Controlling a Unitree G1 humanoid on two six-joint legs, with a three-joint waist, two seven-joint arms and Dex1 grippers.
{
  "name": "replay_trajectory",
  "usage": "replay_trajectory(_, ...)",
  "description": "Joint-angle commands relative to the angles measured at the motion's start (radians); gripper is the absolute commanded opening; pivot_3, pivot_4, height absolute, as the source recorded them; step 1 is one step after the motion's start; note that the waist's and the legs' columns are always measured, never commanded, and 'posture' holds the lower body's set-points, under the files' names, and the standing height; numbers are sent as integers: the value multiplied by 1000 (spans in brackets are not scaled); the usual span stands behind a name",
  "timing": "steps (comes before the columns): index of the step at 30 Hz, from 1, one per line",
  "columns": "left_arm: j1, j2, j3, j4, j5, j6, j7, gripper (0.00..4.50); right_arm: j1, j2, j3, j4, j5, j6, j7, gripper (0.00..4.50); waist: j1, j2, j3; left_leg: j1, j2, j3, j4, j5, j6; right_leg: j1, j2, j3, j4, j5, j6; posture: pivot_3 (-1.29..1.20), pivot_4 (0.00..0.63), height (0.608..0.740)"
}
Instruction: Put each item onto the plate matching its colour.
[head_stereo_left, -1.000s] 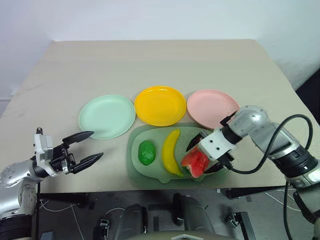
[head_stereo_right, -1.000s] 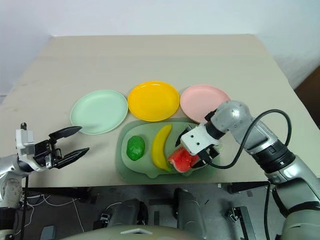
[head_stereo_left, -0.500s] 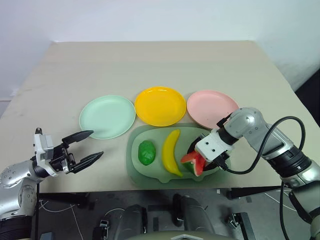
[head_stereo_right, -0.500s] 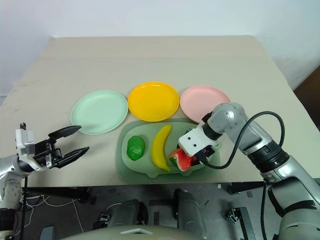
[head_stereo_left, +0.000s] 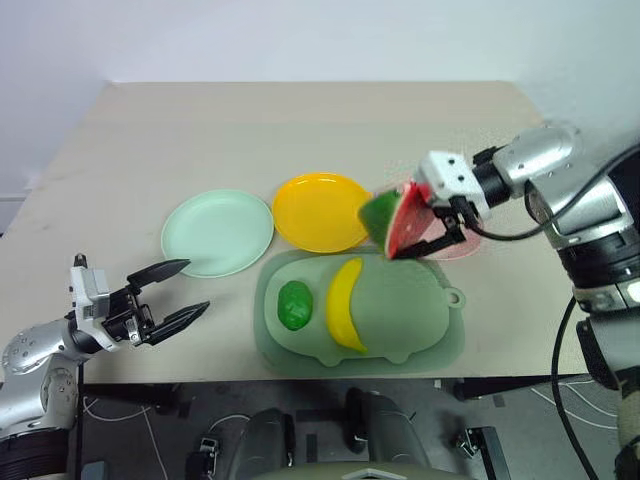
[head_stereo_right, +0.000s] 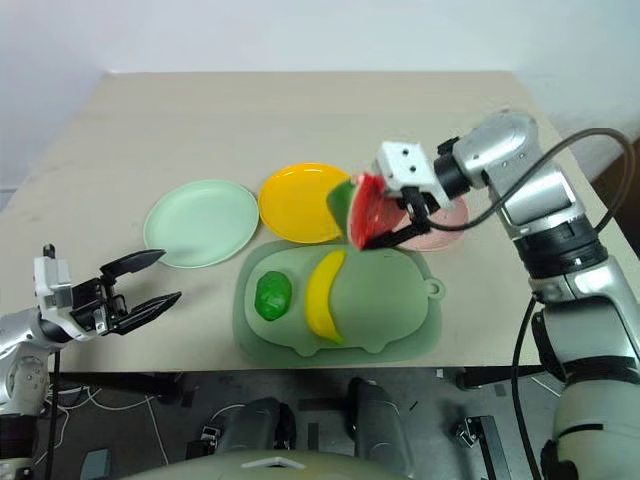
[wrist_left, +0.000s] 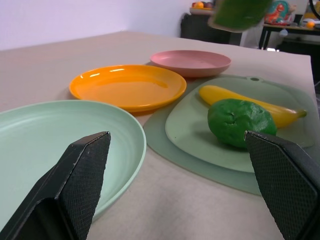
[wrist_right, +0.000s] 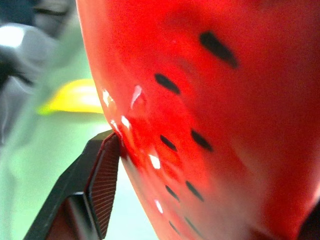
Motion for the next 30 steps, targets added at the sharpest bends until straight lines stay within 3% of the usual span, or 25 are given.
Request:
replay_trajectory(1, -17, 2, 11, -2, -10, -15, -10, 4500, -87, 31, 21, 278, -173, -122, -149, 3190, -2, 0, 0, 0, 0, 0, 0, 1, -2, 0, 0, 0, 0, 0, 1, 0, 150, 736)
replay_trajectory(7, -18, 3, 12, -5, -7, -19, -15, 4500, -145, 64, 57, 616, -336, -271, -265, 3190, -6, 0, 0, -2, 0, 1, 0, 1, -3, -2, 0, 0, 0, 1, 1, 0, 150, 736)
replay_trajectory(13, -10, 3, 18, -9, -9, -17, -13, 4500, -167, 75, 63, 775, -428, -363, -309, 3190, -11, 2, 1, -2, 0, 3, -1, 2, -3, -4, 0, 2, 1, 1, 1, 0, 150, 736)
replay_trajectory(15, -8, 4, 20, -10, -10, -17, -12, 4500, -175, 79, 57, 802, -442, -377, -312, 3190, -12, 2, 1, -1, 0, 4, -1, 2, -3, -4, 1, 3, 1, 1, 1, 0, 150, 736)
replay_trajectory(19, -4, 3, 21, -13, -10, -18, -10, 4500, -188, 79, 50, 839, -467, -398, -320, 4473, -11, 2, 1, -1, 1, 4, -1, 2, -3, -4, 1, 3, 2, 1, 1, 0, 150, 736)
replay_trajectory(30, 6, 8, 29, -25, -16, -14, -1, 4500, -275, -5, -35, 758, -414, -417, -177, 4473, -8, 6, 3, -2, 1, 4, -1, 2, -3, -4, 1, 3, 2, 1, 1, 0, 150, 736)
